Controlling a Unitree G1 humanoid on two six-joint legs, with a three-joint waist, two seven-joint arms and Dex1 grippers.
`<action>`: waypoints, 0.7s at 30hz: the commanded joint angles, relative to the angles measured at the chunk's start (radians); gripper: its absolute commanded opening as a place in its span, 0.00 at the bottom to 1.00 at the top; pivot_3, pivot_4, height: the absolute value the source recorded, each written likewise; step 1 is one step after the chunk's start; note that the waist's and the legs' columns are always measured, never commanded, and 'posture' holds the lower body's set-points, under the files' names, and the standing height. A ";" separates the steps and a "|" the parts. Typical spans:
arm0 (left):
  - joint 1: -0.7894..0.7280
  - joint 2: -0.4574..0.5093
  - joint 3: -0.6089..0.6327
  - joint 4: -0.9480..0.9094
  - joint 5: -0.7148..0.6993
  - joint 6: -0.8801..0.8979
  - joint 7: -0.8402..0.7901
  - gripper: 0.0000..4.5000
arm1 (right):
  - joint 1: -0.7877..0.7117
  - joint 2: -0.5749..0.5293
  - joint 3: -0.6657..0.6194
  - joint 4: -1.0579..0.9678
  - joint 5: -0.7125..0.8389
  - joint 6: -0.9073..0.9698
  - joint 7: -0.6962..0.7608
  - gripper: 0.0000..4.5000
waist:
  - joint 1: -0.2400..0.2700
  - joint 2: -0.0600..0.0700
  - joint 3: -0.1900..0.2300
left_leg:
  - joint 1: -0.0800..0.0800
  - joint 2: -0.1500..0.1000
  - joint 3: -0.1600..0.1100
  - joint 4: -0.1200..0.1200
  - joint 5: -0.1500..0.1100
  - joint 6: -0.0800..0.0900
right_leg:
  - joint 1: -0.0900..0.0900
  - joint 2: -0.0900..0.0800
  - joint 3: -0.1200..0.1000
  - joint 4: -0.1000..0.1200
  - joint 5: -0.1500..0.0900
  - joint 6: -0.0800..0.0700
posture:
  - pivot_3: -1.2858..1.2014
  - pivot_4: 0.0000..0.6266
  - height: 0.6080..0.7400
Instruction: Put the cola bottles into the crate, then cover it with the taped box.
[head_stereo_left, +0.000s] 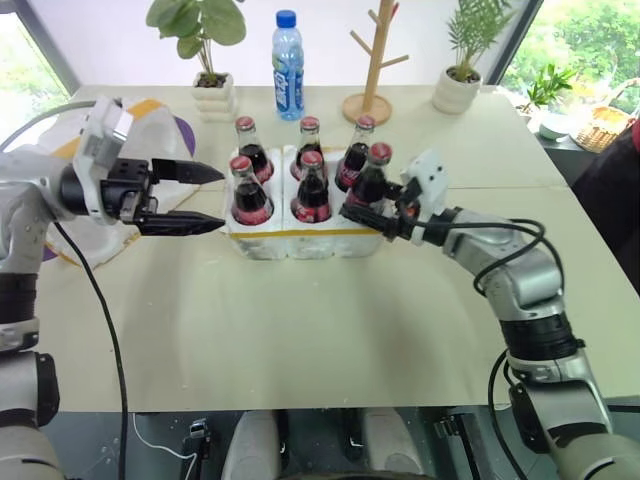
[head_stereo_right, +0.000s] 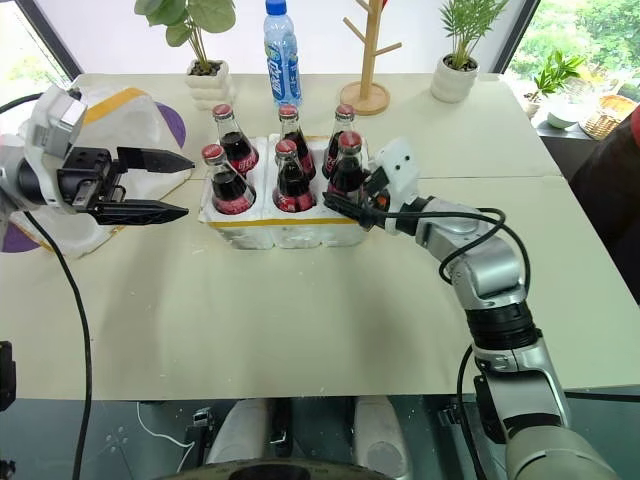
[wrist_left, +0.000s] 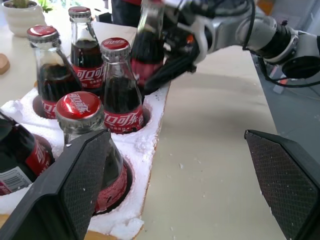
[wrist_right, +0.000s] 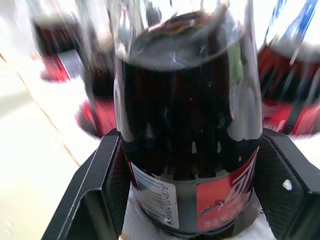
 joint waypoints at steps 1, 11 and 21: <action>-0.004 0.023 0.027 0.003 0.006 -0.020 -0.012 1.00 | -0.039 0.004 0.004 0.054 -0.043 -0.011 0.006 0.99 | -0.003 -0.001 -0.001 | 0.001 0.000 0.000 0.000 0.000 0.000 | 0.001 0.000 0.000 0.000 0.000 0.000 | 0.52 0.24 1.00; 0.147 0.197 0.187 -0.109 -0.043 0.081 0.011 1.00 | -0.050 -0.226 -0.188 -0.171 0.202 0.199 0.242 0.99 | 0.002 0.000 0.000 | -0.001 0.001 -0.001 0.000 0.000 0.000 | 0.000 -0.002 -0.001 -0.001 0.000 0.000 | 0.52 0.24 1.00; 0.648 0.493 0.583 0.060 0.168 -0.056 -0.093 1.00 | -0.115 -0.458 -0.253 -0.174 0.304 0.247 0.461 0.99 | -0.005 0.001 0.000 | 0.003 0.002 0.004 -0.003 0.000 0.000 | 0.000 -0.002 -0.001 -0.001 -0.002 -0.003 | 0.52 0.24 1.00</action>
